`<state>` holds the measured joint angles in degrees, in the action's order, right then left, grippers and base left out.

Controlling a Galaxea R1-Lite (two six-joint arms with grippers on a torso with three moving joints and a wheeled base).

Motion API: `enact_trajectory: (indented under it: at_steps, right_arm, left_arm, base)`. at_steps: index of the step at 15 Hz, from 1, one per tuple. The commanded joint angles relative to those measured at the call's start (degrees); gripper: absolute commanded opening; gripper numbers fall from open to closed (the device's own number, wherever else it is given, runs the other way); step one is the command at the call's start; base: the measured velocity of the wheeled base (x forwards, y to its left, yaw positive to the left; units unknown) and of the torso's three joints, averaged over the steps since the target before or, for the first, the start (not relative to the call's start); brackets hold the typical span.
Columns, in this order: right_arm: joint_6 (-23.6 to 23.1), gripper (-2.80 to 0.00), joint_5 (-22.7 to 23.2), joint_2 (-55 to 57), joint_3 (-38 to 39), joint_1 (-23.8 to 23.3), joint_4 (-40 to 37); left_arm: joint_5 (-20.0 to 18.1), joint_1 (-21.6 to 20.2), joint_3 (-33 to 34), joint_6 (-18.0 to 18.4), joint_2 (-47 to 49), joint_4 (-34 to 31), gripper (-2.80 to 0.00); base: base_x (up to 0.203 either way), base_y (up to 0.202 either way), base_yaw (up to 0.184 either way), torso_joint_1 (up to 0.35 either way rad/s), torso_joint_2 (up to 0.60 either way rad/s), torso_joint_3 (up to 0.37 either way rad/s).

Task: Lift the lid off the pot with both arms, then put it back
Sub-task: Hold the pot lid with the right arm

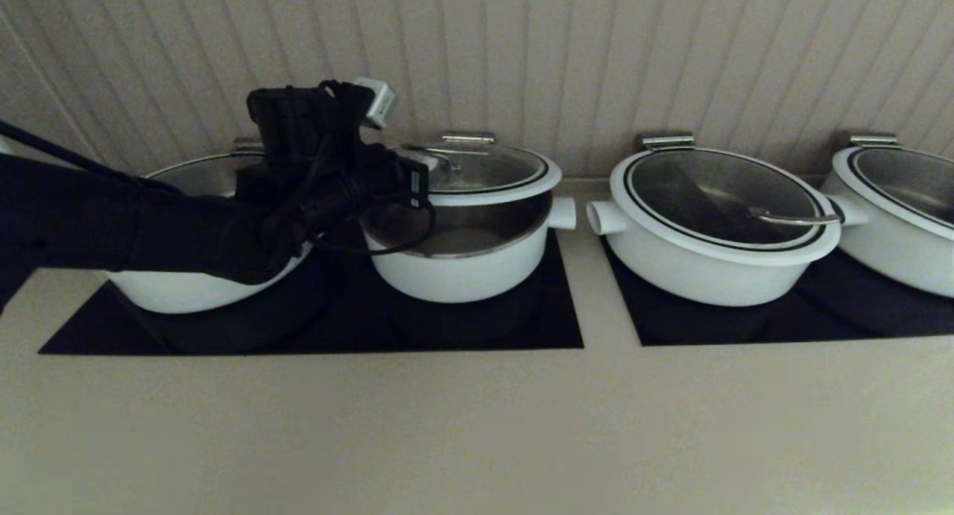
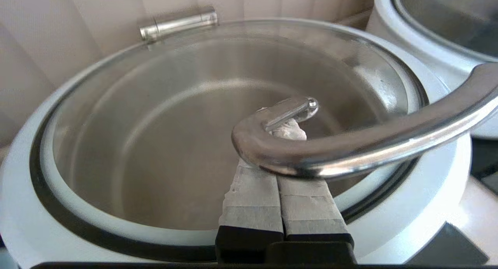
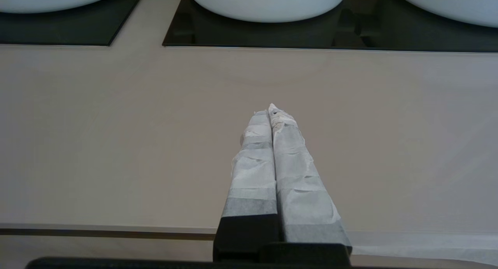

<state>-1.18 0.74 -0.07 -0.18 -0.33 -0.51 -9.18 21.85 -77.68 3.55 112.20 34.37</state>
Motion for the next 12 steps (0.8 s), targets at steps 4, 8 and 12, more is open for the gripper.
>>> enact_trajectory:
  at_steps: [4,8,12]
  right_arm:
    - [-0.05,-2.8,0.05,0.07,0.01,-0.02,-0.02]
    - [-0.05,-2.8,0.05,0.07,0.01,-0.02,-0.02]
    - [-0.05,-2.8,0.05,0.07,0.01,-0.02,-0.02]
  left_arm:
    - [-0.14,-0.05,-2.14,0.06,0.23,-0.09,-2.8]
    - [-0.14,-0.05,-2.3,0.06,0.21,-0.09,-2.8]
    - [-0.14,-0.05,-2.74,0.53,0.12,-0.18,-2.8]
  base:
    - [0.0,0.0,0.0,0.0,0.0,0.0]
    - [0.0,0.0,0.0,0.0,0.0,0.0]
    - [0.0,0.0,0.0,0.0,0.0,0.0]
